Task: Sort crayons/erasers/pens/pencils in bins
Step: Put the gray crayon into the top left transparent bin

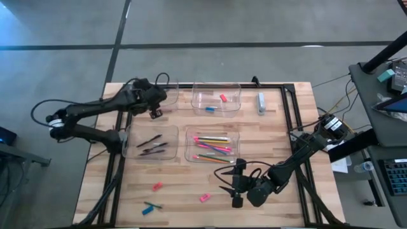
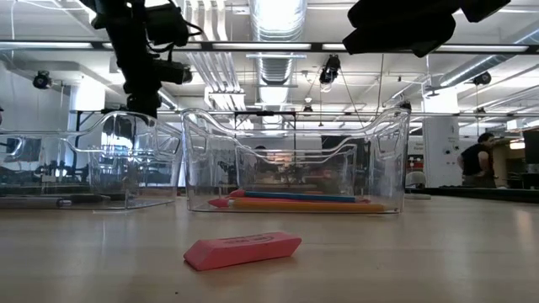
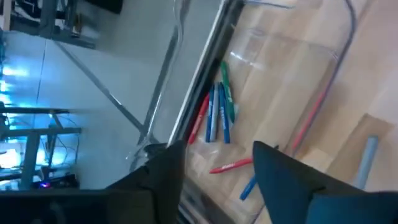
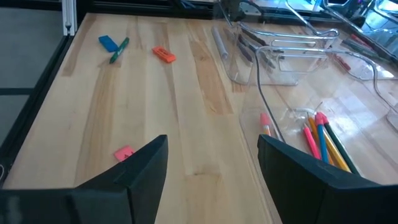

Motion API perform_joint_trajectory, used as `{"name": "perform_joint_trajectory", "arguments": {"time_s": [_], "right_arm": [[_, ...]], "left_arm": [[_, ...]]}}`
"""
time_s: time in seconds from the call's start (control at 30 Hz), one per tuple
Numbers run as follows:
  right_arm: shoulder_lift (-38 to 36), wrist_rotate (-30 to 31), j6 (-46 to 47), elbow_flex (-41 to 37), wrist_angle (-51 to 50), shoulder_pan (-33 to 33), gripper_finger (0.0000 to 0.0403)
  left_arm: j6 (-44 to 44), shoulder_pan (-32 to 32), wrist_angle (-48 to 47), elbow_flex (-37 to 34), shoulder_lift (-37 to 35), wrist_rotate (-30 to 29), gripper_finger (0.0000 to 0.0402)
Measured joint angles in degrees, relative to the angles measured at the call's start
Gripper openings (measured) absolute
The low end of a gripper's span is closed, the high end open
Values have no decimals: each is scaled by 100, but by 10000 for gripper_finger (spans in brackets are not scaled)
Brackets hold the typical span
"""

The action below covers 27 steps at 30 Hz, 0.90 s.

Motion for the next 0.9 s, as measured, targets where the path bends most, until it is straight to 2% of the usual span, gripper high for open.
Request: {"name": "perform_joint_trajectory", "arguments": {"time_s": [0.17, 0.3, 0.43, 0.53, 0.67, 0.77, 0.9], "right_arm": [[0, 2, 0, -4, -2, 0, 237], [0, 2, 4, -4, -2, 0, 237], [0, 2, 21, -4, -2, 0, 237], [0, 2, 22, -4, 1, 0, 237], [0, 2, 68, -7, 17, 0, 237], [0, 3, 151, -7, 18, 0, 237], [0, 4, 104, -9, 17, -2, 237]], "left_arm": [[-7, -535, -526, 83, -291, 71, 187], [-104, -1244, -800, 96, -671, 521, 179], [-609, -2113, -1032, 78, -954, 973, 170], [-1005, -2564, -1274, -70, -971, 1050, 167], [-1128, -2504, -1246, -531, -851, 1314, 166], [-1111, -2153, -1071, -801, -698, 1640, 166], [-914, -1534, -947, -841, -603, 1737, 166]]}}
